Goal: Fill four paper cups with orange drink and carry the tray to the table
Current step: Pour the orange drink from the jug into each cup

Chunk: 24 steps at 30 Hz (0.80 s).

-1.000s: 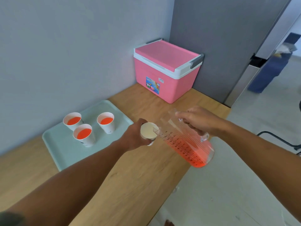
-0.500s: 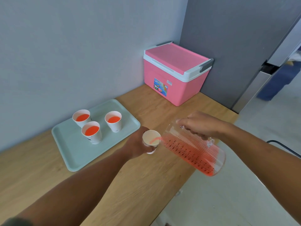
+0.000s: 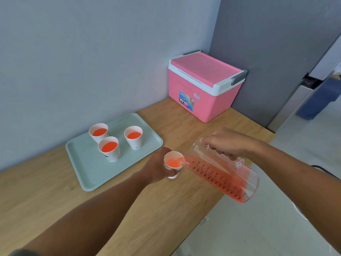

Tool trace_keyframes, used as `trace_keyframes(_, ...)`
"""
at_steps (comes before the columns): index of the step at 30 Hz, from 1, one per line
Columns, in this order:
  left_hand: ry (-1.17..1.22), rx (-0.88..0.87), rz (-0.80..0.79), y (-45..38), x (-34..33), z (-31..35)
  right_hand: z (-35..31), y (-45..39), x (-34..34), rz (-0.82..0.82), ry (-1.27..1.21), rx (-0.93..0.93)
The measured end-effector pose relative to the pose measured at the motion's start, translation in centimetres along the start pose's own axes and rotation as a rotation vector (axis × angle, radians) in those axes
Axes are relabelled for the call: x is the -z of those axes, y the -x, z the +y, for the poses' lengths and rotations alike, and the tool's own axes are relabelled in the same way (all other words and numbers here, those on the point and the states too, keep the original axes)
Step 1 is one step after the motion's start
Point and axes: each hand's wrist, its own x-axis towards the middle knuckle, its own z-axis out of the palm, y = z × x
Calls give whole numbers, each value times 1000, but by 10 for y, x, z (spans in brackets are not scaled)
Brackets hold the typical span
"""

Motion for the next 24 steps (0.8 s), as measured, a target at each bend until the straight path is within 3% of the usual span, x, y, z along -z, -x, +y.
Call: trace_keyframes(24, -15, 49, 23, 6, 9, -10, -20, -10, -7, -69, 52, 50)
